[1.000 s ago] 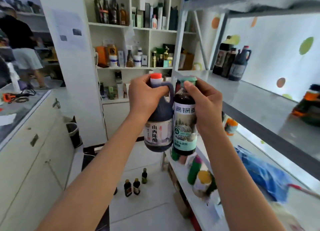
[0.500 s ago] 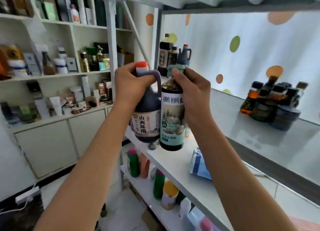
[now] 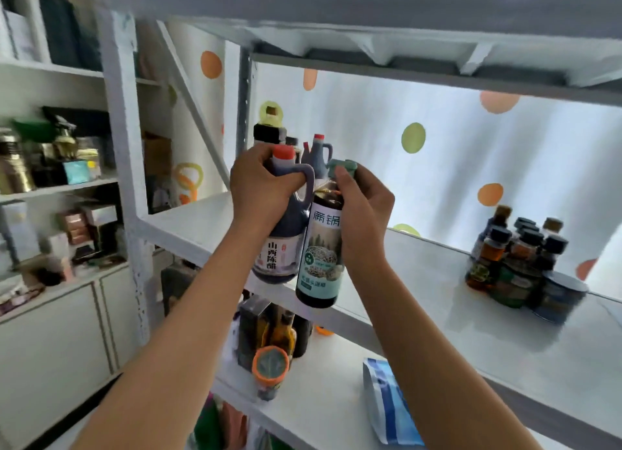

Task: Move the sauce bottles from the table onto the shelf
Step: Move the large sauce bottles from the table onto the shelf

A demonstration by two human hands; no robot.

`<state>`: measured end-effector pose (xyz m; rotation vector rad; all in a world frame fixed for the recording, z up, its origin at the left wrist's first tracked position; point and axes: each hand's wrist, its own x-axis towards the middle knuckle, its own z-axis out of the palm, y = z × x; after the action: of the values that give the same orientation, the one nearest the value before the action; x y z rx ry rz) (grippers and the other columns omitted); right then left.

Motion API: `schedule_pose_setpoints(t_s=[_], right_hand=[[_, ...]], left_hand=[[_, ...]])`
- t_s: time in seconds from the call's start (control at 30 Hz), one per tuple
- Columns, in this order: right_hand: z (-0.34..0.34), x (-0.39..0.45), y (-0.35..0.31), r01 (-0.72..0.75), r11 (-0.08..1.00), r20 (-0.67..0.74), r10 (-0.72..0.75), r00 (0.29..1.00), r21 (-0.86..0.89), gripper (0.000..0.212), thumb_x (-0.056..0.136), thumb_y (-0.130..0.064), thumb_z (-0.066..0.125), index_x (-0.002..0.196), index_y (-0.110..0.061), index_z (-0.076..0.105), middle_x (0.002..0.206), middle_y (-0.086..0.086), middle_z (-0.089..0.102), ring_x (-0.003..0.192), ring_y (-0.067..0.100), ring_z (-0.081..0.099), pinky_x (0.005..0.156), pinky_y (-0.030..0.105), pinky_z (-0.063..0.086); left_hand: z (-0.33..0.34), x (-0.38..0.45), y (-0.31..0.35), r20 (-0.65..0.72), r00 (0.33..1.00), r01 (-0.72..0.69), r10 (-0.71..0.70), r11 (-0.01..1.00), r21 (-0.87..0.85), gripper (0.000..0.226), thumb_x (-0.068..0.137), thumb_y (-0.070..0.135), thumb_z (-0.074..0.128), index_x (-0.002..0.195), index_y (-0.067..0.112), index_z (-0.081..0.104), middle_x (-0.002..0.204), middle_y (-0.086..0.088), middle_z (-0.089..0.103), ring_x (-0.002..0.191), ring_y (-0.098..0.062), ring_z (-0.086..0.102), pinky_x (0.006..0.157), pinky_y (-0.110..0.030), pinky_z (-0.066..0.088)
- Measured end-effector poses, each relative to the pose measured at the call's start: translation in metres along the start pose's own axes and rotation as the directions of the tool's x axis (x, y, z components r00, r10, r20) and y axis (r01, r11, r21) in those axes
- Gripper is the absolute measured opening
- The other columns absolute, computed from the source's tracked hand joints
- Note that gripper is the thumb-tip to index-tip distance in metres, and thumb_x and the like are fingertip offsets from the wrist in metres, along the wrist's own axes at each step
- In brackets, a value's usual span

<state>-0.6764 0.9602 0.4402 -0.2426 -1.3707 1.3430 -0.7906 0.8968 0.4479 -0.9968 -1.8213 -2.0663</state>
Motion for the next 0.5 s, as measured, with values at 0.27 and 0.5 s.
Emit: schedule_pose_setpoints(t_s=[0.27, 0.5], right_hand=[[0.018, 0.042, 0.055, 0.034, 0.999, -0.175, -0.034, 0.984, -0.005, 0.015, 0.091, -0.007, 0.062, 0.095, 0.001, 0.074, 0.071, 0.005, 0.067, 0.069, 0.019, 0.061, 0.067, 0.035, 0.052], [0.018, 0.069, 0.089, 0.105, 0.993, -0.122, -0.111, 0.986, -0.057, 0.021, 0.091, -0.019, 0.060, 0.103, -0.005, 0.070, 0.080, -0.001, 0.070, 0.074, 0.013, 0.064, 0.069, 0.028, 0.052]], left_hand=[[0.023, 0.042, -0.048, 0.061, 0.997, -0.043, 0.042, 0.999, 0.006, 0.028, 0.062, 0.023, 0.081, 0.085, 0.031, 0.066, 0.088, 0.009, 0.069, 0.086, -0.011, 0.066, 0.078, -0.036, 0.057], [0.036, 0.053, -0.069, 0.083, 0.992, -0.098, 0.092, 0.993, 0.072, 0.043, 0.073, 0.031, 0.077, 0.113, 0.030, 0.060, 0.101, 0.013, 0.065, 0.091, -0.005, 0.063, 0.083, -0.032, 0.056]])
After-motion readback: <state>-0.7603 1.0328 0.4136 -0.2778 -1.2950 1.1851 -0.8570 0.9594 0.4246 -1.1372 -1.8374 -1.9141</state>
